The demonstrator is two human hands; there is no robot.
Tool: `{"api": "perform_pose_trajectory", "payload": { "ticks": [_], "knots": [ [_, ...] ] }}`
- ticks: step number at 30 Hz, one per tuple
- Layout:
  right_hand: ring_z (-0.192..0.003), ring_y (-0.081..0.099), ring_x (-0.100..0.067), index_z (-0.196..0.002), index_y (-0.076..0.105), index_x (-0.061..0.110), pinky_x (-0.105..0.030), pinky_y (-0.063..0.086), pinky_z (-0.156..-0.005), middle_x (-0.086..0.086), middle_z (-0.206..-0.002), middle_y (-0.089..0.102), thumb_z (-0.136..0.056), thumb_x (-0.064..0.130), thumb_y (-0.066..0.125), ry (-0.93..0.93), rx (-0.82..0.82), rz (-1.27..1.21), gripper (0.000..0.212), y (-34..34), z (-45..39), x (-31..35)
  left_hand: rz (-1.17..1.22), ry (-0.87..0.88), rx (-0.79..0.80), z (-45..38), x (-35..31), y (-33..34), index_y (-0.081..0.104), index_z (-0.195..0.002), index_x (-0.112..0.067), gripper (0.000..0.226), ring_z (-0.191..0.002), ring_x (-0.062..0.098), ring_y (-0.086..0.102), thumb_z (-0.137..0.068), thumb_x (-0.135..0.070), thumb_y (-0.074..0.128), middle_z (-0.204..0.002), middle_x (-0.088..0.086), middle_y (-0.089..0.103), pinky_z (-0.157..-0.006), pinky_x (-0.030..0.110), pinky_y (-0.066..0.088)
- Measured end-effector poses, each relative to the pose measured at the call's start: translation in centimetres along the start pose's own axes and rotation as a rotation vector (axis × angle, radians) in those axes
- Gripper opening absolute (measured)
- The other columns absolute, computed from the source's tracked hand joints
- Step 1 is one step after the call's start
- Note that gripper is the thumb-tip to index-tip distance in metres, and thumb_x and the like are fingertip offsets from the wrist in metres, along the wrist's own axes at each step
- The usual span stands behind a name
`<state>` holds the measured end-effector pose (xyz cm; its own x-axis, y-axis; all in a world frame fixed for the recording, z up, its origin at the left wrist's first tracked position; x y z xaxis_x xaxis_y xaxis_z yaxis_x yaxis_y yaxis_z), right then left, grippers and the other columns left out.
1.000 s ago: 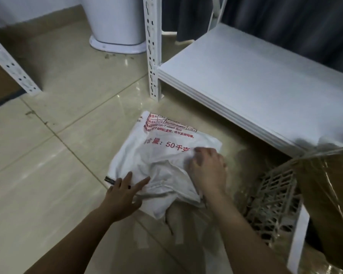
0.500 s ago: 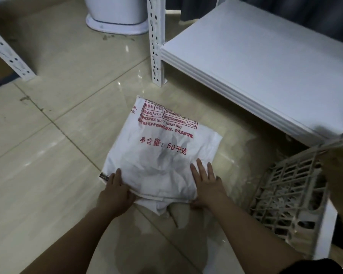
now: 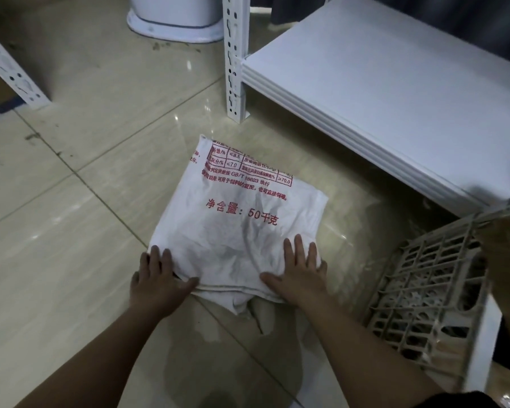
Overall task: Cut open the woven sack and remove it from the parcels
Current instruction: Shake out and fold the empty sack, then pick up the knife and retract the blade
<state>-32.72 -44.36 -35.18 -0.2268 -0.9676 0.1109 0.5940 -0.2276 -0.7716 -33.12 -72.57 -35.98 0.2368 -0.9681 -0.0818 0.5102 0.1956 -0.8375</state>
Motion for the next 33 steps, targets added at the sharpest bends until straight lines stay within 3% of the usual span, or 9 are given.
{"api": "perform_pose_trajectory", "payload": {
  "ticks": [3,5,8,12,18,22,27,30,33],
  "knots": [
    [-0.142,-0.028,-0.032,-0.15,-0.019,0.024,-0.052,0.003,-0.117,0.001,-0.154,-0.033,-0.085,0.07,0.039,0.0,0.016,-0.046,0.098,0.2,-0.4,0.5,0.045,0.074,0.057,-1.7,0.2,0.0,-0.001,-0.152,-0.01,0.106,-0.148,0.028,-0.01,-0.078,-0.078,0.032,-0.161,0.01,-0.008,-0.12,0.043,0.008],
    [-0.141,-0.029,-0.034,-0.15,-0.019,0.021,-0.049,0.003,-0.117,0.001,-0.154,-0.034,-0.089,0.058,0.046,-0.019,0.066,-0.098,0.096,-0.3,-1.5,0.5,0.145,0.156,0.039,-2.6,0.2,-1.4,0.013,-0.151,-0.002,0.112,-0.147,0.032,0.009,-0.069,-0.076,0.026,-0.158,0.018,0.013,-0.118,0.041,0.011],
    [-0.145,-0.021,-0.031,-0.151,-0.011,0.014,-0.043,-0.002,-0.12,-0.006,-0.159,-0.021,-0.09,0.034,0.055,-0.126,0.093,-0.101,0.092,-1.5,-2.5,-0.6,0.333,0.176,-0.083,-2.4,0.6,-3.1,0.03,-0.147,-0.004,0.075,-0.128,0.036,0.042,-0.088,-0.04,0.059,-0.147,0.021,0.038,-0.108,0.043,0.031],
    [-0.147,-0.008,-0.03,-0.15,0.006,0.023,-0.05,0.011,-0.116,0.0,-0.161,-0.005,-0.086,0.032,0.056,-0.088,-0.085,-0.041,0.082,-3.0,0.6,-1.0,0.104,0.11,-0.225,0.6,-0.7,-3.4,0.038,-0.144,-0.016,0.06,-0.133,0.03,0.038,-0.091,-0.039,0.053,-0.147,0.011,0.039,-0.107,0.048,0.032],
    [-0.135,0.034,-0.027,-0.14,0.038,0.019,-0.04,0.034,-0.104,-0.005,-0.147,0.034,-0.098,0.032,0.04,-0.141,-0.232,-0.171,0.044,-9.3,7.3,0.4,0.127,0.336,-0.227,4.5,-5.7,-9.4,0.041,-0.142,-0.01,0.052,-0.13,0.026,0.046,-0.093,-0.024,0.051,-0.144,0.01,0.046,-0.104,0.038,0.037],
    [-0.119,0.052,-0.029,-0.131,0.052,0.019,-0.036,0.044,-0.096,-0.009,-0.134,0.053,-0.098,0.029,0.038,-0.129,-0.255,-0.16,0.037,-14.7,13.9,0.4,0.292,0.355,-0.109,9.9,-9.9,-15.8,0.055,-0.128,-0.012,0.035,-0.119,0.024,0.055,-0.097,-0.026,0.047,-0.129,0.009,0.06,-0.096,0.028,0.041],
    [-0.112,0.059,-0.029,-0.119,0.06,0.022,-0.033,0.048,-0.089,-0.005,-0.123,0.063,-0.095,0.026,0.039,-0.113,-0.336,-0.16,0.032,-21.2,24.2,-0.6,0.343,0.472,-0.116,20.1,-15.3,-23.2,0.06,-0.089,-0.018,0.013,-0.092,0.02,0.068,-0.09,-0.022,0.049,-0.099,0.004,0.072,-0.081,0.03,0.05],
    [-0.109,0.06,-0.029,-0.115,0.062,0.022,-0.033,0.049,-0.086,-0.006,-0.118,0.066,-0.094,0.025,0.039,-0.106,-0.392,-0.174,0.031,-24.2,30.7,-2.2,0.28,0.566,-0.141,27.1,-18.5,-26.8,0.057,-0.074,-0.016,0.016,-0.076,0.018,0.072,-0.085,-0.013,0.046,-0.084,0.005,0.075,-0.076,0.028,0.055],
    [-0.108,0.06,-0.033,-0.111,0.063,0.018,-0.033,0.047,-0.083,-0.011,-0.117,0.065,-0.092,0.026,0.042,-0.057,-0.499,-0.145,0.029,-26.7,37.9,-5.2,0.256,0.66,-0.197,34.3,-21.7,-29.3,0.06,-0.072,-0.013,0.018,-0.075,0.021,0.072,-0.083,-0.011,0.047,-0.078,0.008,0.075,-0.073,0.03,0.057]
  ]
}}
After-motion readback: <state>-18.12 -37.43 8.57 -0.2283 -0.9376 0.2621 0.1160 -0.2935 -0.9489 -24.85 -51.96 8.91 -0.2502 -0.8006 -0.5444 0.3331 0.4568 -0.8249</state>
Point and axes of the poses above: each hand's wrist, its own z-axis away from the middle knuckle, its own y-axis out of the palm, x = y × z, the point moved 4 cm from there along -z, towards the middle knuckle
